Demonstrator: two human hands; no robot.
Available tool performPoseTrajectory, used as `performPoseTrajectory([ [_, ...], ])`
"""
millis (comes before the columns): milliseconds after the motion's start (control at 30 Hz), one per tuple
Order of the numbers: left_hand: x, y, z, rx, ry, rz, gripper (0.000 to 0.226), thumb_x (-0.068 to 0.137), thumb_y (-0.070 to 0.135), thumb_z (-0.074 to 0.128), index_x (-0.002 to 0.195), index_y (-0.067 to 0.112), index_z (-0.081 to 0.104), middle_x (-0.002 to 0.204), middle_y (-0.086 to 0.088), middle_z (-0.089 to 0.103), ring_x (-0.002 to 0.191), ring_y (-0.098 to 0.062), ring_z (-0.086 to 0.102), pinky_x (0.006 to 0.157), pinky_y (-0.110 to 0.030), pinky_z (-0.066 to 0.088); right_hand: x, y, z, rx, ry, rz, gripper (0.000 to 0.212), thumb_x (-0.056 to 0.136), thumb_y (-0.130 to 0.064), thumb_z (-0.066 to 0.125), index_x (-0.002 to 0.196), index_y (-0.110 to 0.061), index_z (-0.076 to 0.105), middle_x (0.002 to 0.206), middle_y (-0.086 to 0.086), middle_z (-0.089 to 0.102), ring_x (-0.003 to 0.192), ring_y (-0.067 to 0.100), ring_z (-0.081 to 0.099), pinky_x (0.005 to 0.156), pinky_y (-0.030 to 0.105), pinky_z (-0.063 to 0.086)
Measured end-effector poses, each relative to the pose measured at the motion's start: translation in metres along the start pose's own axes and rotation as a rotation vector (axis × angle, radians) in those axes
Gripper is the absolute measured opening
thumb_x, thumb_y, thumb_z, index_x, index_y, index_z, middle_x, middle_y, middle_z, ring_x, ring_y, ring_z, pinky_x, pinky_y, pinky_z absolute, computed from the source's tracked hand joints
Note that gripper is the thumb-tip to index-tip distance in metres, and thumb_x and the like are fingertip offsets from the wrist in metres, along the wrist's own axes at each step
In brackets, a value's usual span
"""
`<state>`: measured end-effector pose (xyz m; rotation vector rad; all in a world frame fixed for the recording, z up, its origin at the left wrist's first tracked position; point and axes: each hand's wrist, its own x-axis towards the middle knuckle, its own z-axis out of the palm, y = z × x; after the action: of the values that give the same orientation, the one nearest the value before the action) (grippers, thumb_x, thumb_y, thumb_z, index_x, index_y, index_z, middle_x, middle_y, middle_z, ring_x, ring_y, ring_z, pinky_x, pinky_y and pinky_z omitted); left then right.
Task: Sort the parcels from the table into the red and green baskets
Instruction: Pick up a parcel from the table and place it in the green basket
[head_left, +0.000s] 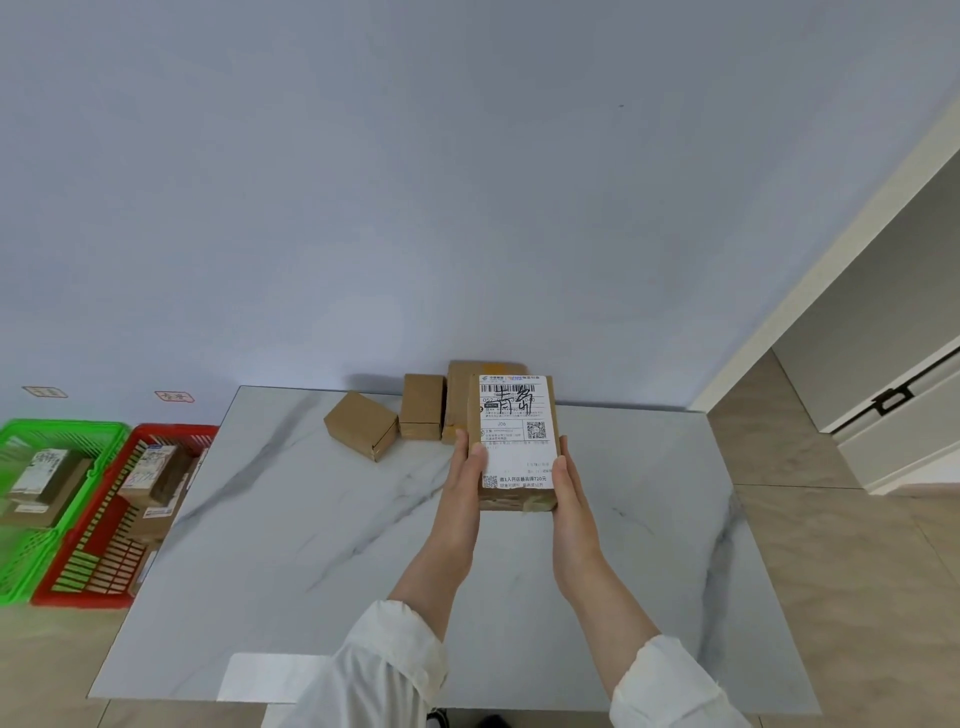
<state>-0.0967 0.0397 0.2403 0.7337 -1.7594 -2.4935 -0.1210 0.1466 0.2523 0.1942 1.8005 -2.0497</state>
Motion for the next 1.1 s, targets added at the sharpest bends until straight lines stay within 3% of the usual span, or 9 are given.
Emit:
performPoseTrajectory([
  [167,0.001,0.002,-0.003,0.014,-0.002,0.019,0.072,0.080,0.060,0.044,0.146,0.042,0.021,0.145,0.014,0.043,0.134,-0.007,0.039,0.117,-0.040,0.024,-0.002,-0.004,0.002,0.014,0.002,-0.029,0.045,0.099,-0.033,0.034,0.144,-0.034,0.028,0.141,-0.010,0.044,0.128,0.008,0.041,0.104,0.024,0.028],
  [367,0.002,0.008,-0.003,0.003,0.005,0.036,0.053,0.098,0.044,0.036,0.148,0.040,0.018,0.147,0.014,0.038,0.134,-0.004,0.036,0.118,-0.036,0.021,-0.002,-0.007,0.006,0.034,-0.003,-0.056,0.043,0.100,-0.032,0.033,0.143,-0.034,0.029,0.136,-0.012,0.046,0.124,0.006,0.042,0.101,0.023,0.029],
  [667,0.000,0.009,-0.011,0.002,0.002,0.059,0.067,0.086,0.056,0.043,0.147,0.040,0.021,0.145,0.017,0.042,0.131,-0.002,0.040,0.117,-0.037,0.025,-0.002,-0.005,0.012,0.018,-0.036,-0.078,0.043,0.099,-0.032,0.035,0.143,-0.035,0.030,0.140,-0.011,0.046,0.128,0.007,0.041,0.103,0.023,0.030],
  [733,-0.005,0.009,-0.017,-0.003,0.024,0.065,0.062,0.090,0.052,0.042,0.147,0.038,0.022,0.141,0.020,0.045,0.127,0.002,0.043,0.116,-0.035,0.026,-0.001,0.000,0.017,0.015,-0.053,-0.063,0.044,0.100,-0.033,0.035,0.144,-0.034,0.030,0.143,-0.010,0.044,0.130,0.008,0.040,0.106,0.025,0.029],
  [867,-0.016,0.010,-0.041,-0.012,0.109,0.067,0.072,0.081,0.058,0.045,0.147,0.035,0.025,0.142,0.012,0.048,0.131,-0.007,0.044,0.115,-0.040,0.029,0.000,0.015,0.038,-0.011,-0.115,-0.035,0.045,0.100,-0.033,0.035,0.144,-0.034,0.030,0.144,-0.010,0.043,0.132,0.008,0.039,0.110,0.027,0.028],
  [1100,-0.060,0.022,-0.135,-0.060,0.299,0.108,0.081,0.075,0.069,0.048,0.146,0.039,0.024,0.147,0.015,0.041,0.133,-0.007,0.042,0.115,-0.040,0.029,-0.021,0.051,0.128,-0.094,-0.312,0.006,0.044,0.101,-0.033,0.033,0.145,-0.033,0.031,0.146,-0.011,0.041,0.134,0.008,0.038,0.115,0.035,0.026],
])
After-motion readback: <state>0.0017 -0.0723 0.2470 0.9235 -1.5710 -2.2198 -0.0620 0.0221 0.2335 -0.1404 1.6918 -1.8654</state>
